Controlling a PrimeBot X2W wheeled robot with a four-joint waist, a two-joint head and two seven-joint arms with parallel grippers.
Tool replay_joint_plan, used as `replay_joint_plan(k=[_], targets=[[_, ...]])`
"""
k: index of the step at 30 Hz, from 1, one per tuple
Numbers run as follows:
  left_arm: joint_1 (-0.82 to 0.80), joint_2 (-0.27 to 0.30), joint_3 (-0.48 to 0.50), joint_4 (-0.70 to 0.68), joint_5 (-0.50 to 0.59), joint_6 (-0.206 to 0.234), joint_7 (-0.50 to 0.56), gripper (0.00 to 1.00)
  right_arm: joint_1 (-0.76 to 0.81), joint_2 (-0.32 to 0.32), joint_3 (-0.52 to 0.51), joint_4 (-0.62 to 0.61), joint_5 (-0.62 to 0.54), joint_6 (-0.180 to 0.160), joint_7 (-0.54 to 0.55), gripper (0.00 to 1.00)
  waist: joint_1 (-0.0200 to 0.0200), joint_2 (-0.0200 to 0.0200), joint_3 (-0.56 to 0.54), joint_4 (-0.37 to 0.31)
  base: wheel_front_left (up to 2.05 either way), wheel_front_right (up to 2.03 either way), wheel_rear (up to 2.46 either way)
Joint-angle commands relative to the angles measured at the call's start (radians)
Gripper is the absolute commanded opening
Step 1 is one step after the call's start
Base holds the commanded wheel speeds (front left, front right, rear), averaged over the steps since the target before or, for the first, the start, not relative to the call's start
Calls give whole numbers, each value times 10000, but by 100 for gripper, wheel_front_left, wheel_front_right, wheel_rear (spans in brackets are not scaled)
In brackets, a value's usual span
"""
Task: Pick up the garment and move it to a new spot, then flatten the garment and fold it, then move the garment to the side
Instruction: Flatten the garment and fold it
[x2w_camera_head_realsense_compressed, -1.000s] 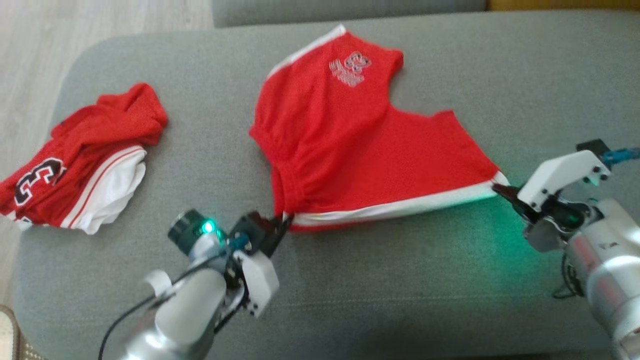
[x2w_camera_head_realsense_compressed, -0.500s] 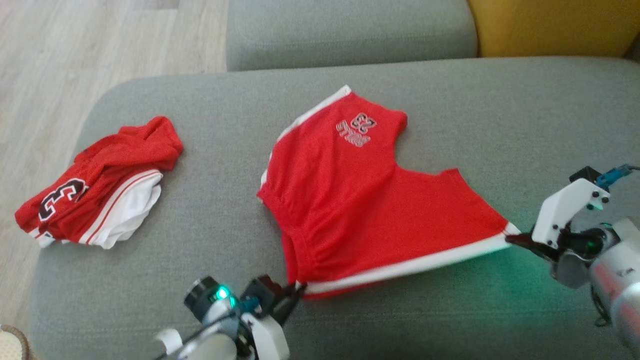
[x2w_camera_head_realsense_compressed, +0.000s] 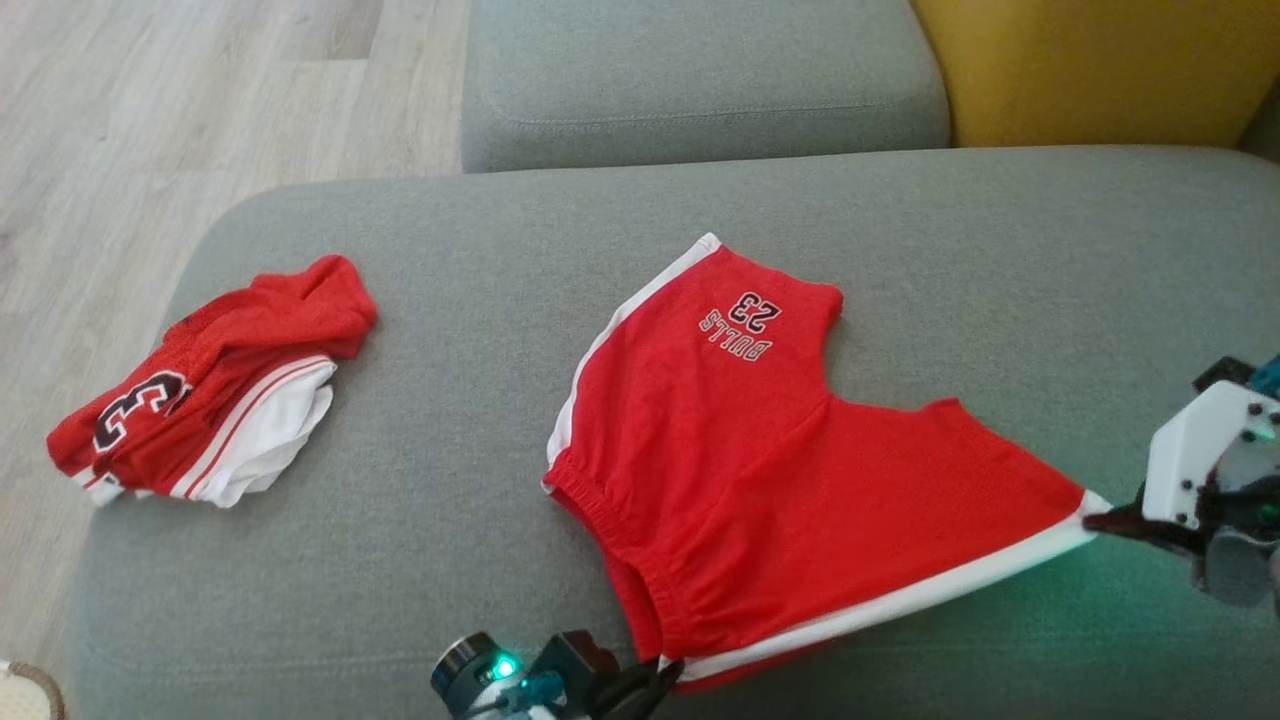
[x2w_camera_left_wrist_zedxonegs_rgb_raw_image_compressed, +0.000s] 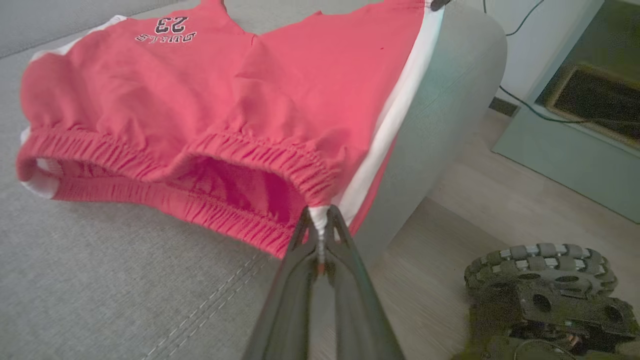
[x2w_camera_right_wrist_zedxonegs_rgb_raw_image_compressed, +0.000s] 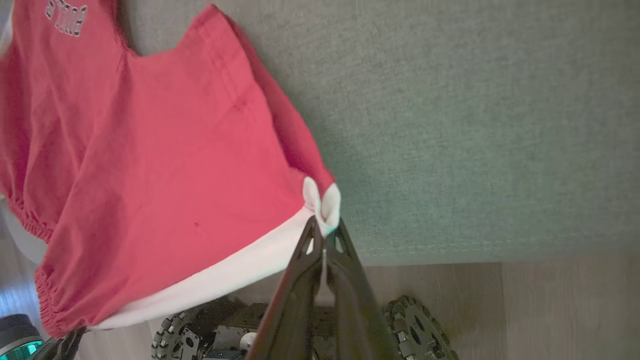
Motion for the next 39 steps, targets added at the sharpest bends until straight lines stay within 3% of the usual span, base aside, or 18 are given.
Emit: replay_joint_plan(k=[1,8,16,26,39], targets=[[-484,211,291,-351,-140,11,-51,0,-239,-311,-90,-388,-30,-2,48,0,1,-1,32,61,0,0,0],[-1022,277,516,-743,-390,13,-34,0,-1127,-68,-701,-414,-60,-2,454,0,1,-1,140,588,0,0,0],[-1706,206,556,-980,-456,17,92,0,-2974,436,-1055,713,-724,-2,640,0,1,-1,307,1432,0,0,0],[-3108,-477,650,-694,-945,13,121,0,-5660,1204,-1213,2517,-1814,-2,237,0,1,-1,1419,2436,0,0,0],[-4793,-1063,534,429,-1934,11,-84,0,-6543,887,-2184,2651,-3356,-2,-270,0,1,-1,2952,3418,0,0,0]])
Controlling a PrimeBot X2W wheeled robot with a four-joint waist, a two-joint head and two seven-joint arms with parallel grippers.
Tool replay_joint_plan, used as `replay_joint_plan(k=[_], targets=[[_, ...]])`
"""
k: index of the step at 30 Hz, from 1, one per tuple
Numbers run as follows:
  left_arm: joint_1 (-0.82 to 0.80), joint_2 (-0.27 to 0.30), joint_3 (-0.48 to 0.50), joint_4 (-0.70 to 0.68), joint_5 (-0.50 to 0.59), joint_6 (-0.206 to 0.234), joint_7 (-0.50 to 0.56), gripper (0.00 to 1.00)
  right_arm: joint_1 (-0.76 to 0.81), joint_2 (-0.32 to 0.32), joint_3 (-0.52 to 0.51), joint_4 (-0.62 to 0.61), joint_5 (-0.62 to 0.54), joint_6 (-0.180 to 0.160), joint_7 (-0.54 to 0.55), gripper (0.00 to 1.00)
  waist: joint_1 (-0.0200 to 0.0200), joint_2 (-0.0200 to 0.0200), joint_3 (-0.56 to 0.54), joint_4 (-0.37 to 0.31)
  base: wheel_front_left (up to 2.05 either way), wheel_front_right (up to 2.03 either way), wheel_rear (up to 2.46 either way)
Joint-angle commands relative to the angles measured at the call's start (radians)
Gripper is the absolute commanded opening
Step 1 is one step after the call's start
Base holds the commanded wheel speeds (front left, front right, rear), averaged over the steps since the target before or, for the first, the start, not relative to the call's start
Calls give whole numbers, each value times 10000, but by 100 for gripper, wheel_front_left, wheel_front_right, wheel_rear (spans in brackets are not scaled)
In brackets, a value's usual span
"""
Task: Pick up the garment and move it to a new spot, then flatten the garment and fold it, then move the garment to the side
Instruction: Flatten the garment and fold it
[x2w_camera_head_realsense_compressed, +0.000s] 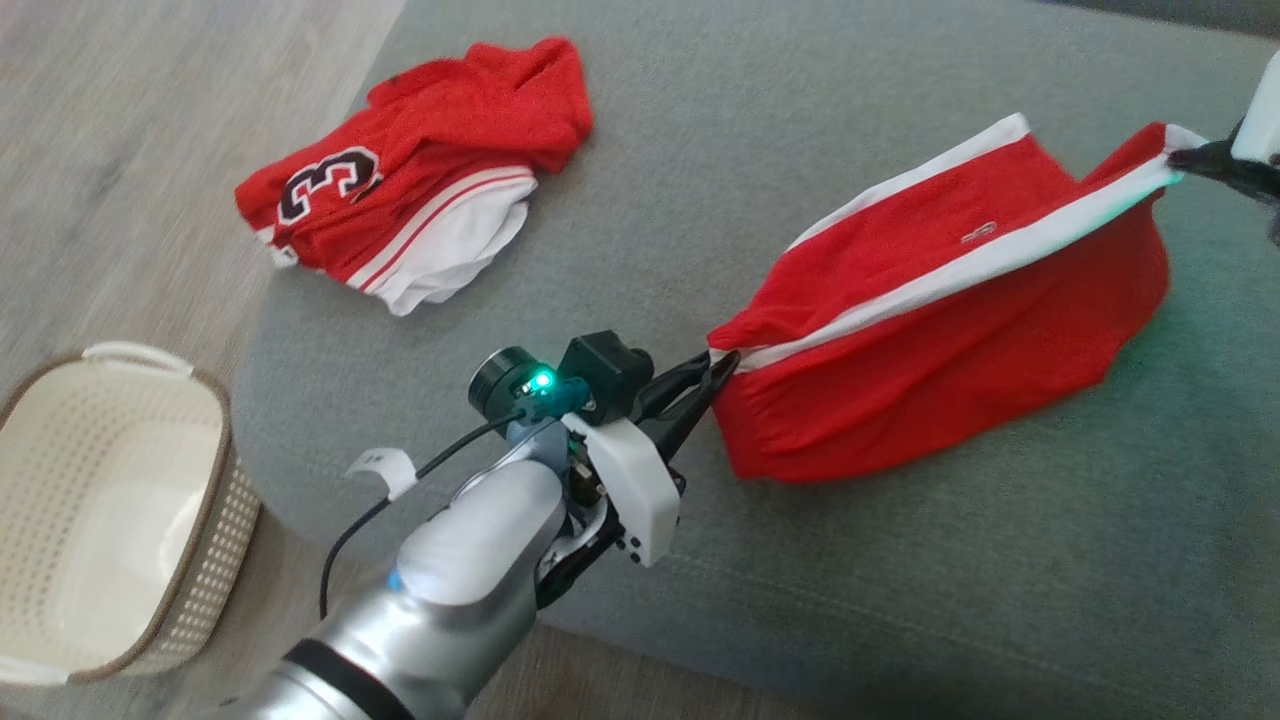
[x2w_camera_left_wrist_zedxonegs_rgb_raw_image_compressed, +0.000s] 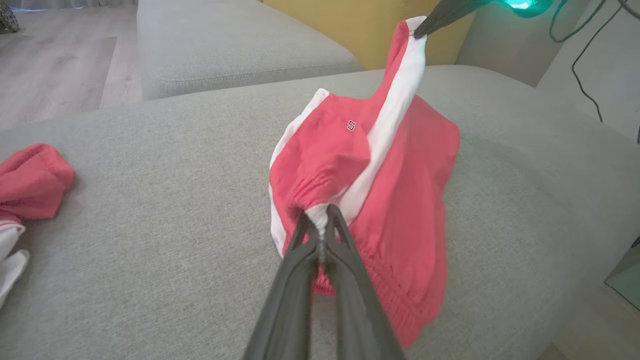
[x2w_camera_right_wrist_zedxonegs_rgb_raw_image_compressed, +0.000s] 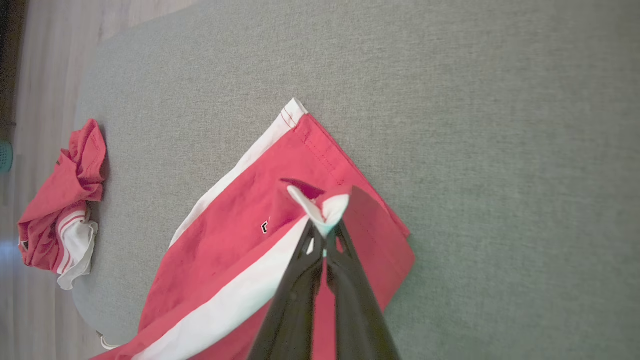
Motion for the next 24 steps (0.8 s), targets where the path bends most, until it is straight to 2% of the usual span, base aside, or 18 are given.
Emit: replay_joint_plan(k=[1,9,14,24], targets=[[-575,12,235,-99,-126,11,-156,0,-454,0,-188,-280,-237,0,-135,0,0,0,414,345,0,0,0],[-1064,-23,-331,-499,-617,137,-204,0,-850,158,-1292,-279,-1660,0,-432,0,0,0,1189,712,0,0,0],[-1209,-24,-121,-937,-715,475,-206,0,-1216,397,-1880,-279,-2534,0,-601,0,0,0,1547,782,0,0,0],[-1246,-25,-138,-1067,-713,556,-207,0,-1471,499,-3169,-279,-4023,0,-867,0,0,0,1876,989,0,0,0]])
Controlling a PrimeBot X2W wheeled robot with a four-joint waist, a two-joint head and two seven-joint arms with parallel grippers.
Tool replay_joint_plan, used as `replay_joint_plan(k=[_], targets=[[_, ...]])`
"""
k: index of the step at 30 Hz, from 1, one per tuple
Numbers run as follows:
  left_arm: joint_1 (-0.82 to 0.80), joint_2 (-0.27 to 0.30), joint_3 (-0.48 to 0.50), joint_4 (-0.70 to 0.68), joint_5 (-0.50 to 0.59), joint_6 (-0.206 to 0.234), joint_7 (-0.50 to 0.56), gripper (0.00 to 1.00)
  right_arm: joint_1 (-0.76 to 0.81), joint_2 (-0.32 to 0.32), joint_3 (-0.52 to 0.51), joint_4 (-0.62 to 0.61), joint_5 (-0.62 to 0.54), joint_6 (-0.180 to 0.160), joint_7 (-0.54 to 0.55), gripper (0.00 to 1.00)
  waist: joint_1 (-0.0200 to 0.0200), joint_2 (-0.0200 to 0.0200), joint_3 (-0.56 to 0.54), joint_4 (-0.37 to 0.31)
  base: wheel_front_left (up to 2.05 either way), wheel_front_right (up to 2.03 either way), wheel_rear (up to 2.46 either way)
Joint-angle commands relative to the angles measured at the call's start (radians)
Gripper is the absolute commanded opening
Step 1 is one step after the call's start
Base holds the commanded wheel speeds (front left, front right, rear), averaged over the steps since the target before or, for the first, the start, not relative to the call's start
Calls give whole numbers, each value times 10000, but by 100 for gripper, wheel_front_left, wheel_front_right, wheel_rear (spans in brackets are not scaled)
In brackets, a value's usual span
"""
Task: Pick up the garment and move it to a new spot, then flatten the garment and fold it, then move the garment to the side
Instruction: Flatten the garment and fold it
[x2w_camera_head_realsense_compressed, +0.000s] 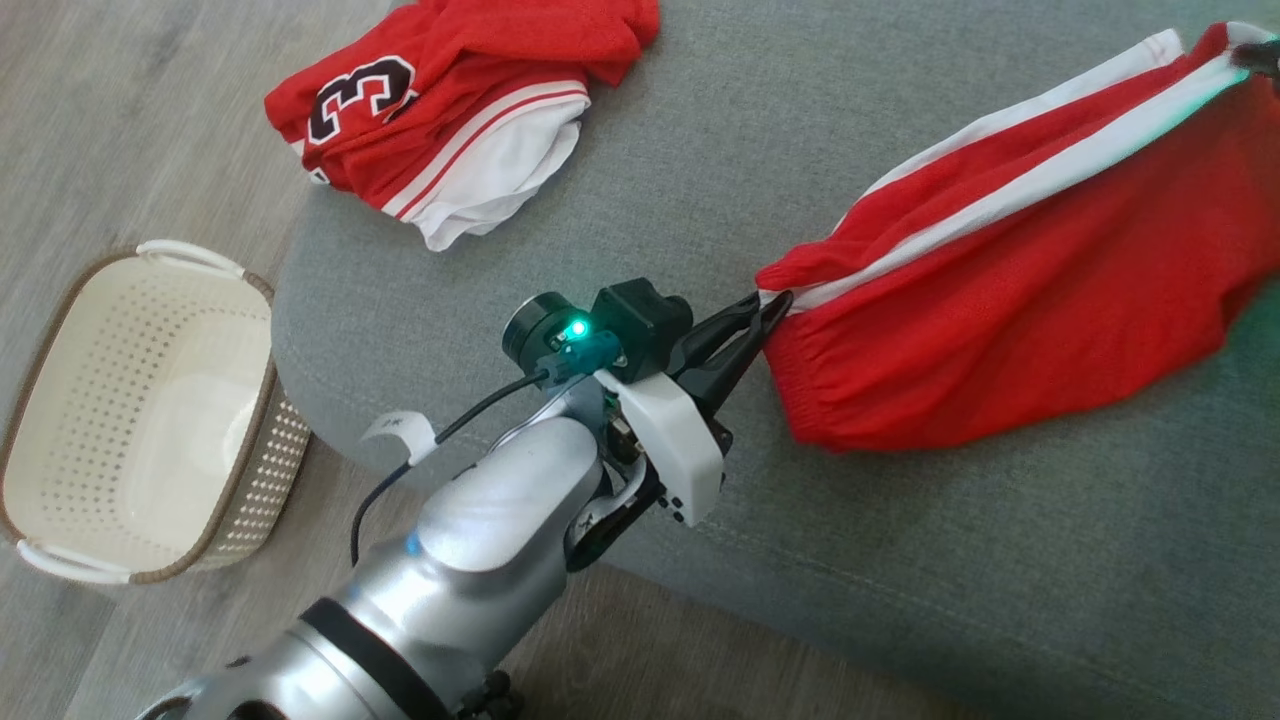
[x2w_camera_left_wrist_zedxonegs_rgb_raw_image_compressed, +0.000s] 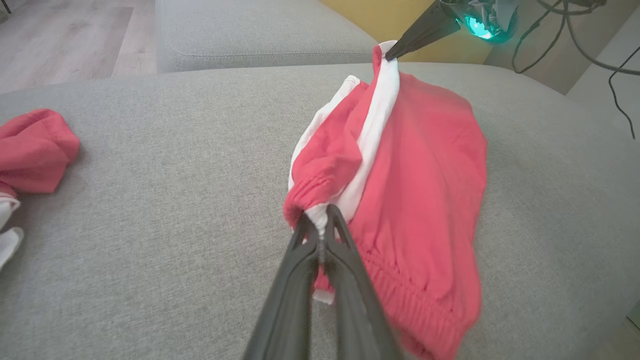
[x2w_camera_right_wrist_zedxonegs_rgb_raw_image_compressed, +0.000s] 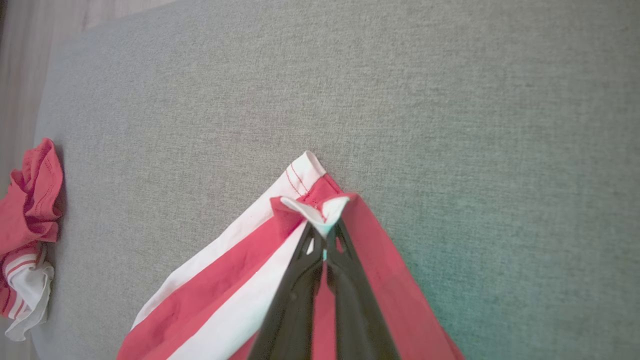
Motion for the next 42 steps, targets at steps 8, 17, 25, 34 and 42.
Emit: replay_joint_plan(k=[8,17,25,34,42], targets=[[-510,117,307,-492,160,377,-121,0,-694,443,-987,-334,-1229,0,-634,0,0,0,243,90,0,0,0],[-557,116,412,-481,15,738,-122,100,-835,691,-1592,-334,-2404,0,-1064,100,0,0,442,158,0,0,0],[-538,116,761,-507,195,1364,-122,100,-686,789,-2174,-334,-3185,0,-1633,100,0,0,382,65,0,0,0],[202,116,2480,-845,839,1905,-122,100,-139,1655,-2403,-810,-2828,0,-3835,100,0,0,-356,-490,0,0,0],[1433,127,4586,-1819,1944,2037,-122,100,1852,2113,-349,-2222,-1742,0,-5685,100,0,0,-1239,-1301,0,0,0]])
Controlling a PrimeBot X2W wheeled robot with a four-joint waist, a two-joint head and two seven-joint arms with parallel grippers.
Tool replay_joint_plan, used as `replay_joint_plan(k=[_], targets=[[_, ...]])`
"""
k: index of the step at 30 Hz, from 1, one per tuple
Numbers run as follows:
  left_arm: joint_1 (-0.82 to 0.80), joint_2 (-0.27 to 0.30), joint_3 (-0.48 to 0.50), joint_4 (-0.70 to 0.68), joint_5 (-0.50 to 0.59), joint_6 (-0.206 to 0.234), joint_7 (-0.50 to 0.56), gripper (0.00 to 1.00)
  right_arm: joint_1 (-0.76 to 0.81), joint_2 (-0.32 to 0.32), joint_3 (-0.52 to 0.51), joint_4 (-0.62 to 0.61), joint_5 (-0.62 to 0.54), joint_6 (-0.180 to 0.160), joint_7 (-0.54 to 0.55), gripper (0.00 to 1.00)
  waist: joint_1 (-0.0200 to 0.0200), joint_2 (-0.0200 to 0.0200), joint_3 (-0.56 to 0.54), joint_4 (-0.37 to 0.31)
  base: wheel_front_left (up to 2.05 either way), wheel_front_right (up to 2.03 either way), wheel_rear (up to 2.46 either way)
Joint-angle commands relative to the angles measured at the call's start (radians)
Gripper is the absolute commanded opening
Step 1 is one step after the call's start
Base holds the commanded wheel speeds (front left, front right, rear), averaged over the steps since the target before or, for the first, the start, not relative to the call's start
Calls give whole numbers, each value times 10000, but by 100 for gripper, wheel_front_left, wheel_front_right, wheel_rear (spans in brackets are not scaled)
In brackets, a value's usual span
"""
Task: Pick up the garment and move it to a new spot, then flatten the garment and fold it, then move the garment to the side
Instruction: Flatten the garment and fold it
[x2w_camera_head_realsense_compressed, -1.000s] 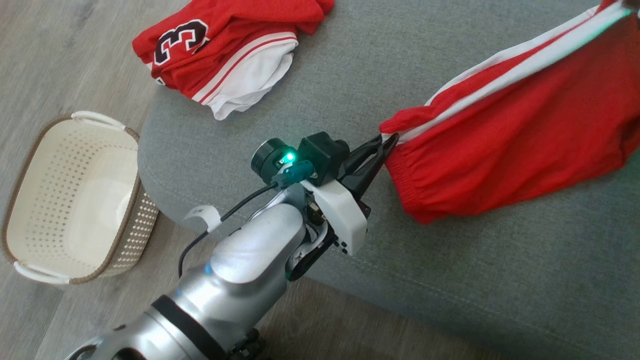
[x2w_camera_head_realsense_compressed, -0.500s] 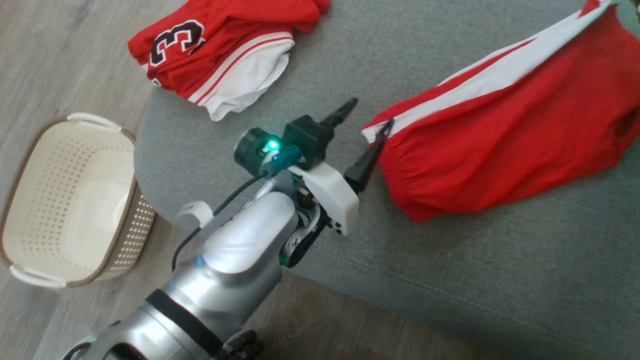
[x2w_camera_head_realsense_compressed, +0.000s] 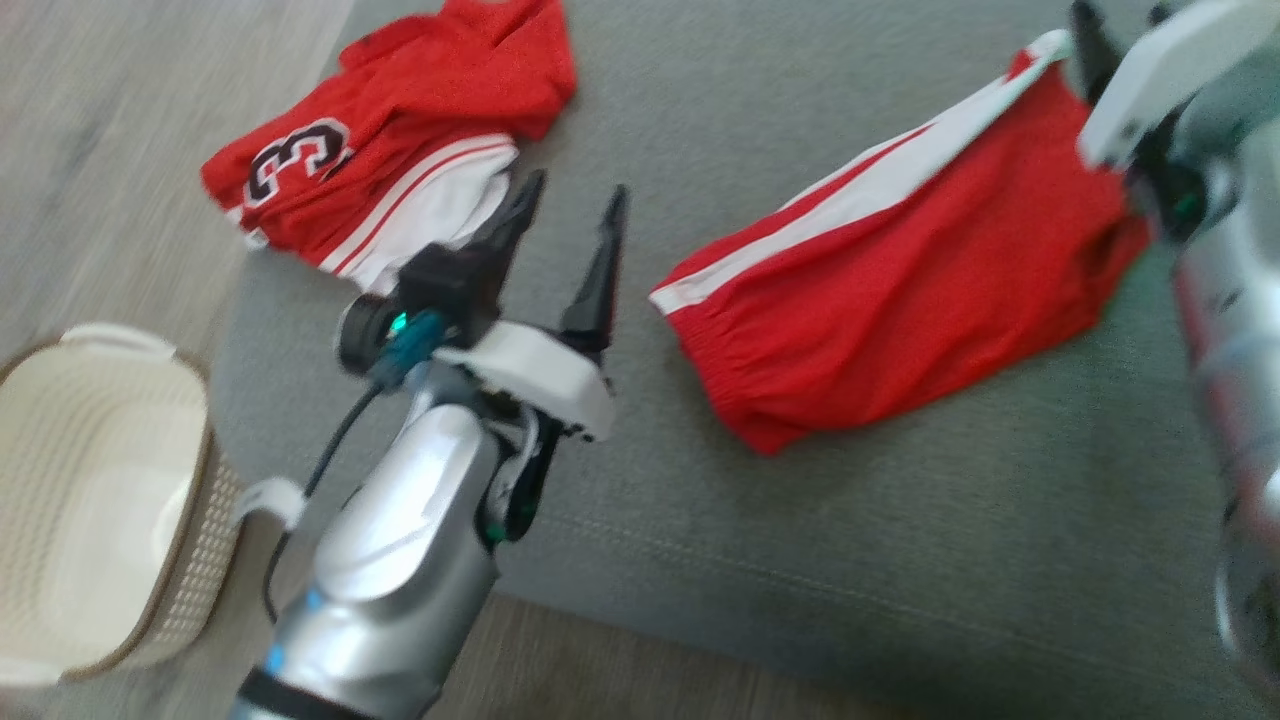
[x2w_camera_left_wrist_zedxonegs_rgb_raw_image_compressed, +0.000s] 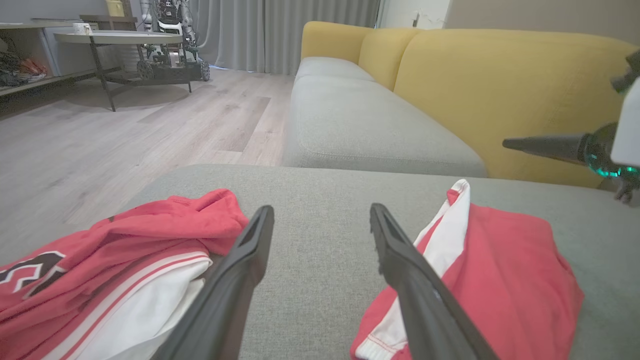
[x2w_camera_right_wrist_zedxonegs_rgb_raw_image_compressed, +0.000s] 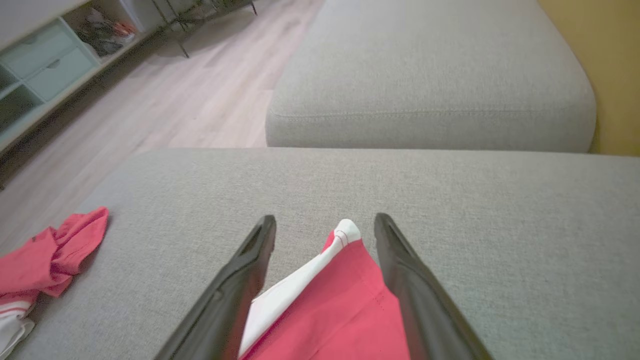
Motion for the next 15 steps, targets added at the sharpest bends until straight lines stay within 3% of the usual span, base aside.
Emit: replay_joint_plan(k=[1,8,15], targets=[[-68,177,515,-426,124,-15,-122,100,-42,222,360,-604,245,0,-290,100,0,0,-442,-442,0,0,0],[1072,174,1498,-910,934,-333,-122,100,2542,-496,2544,-2924,2000,0,-1655,100,0,0,-1209,-1147,0,0,0],[2281,171,2279,-1253,1381,-520,-122,100,4714,-1183,3638,-4605,2277,0,-3252,100,0,0,-1980,-1786,0,0,0]])
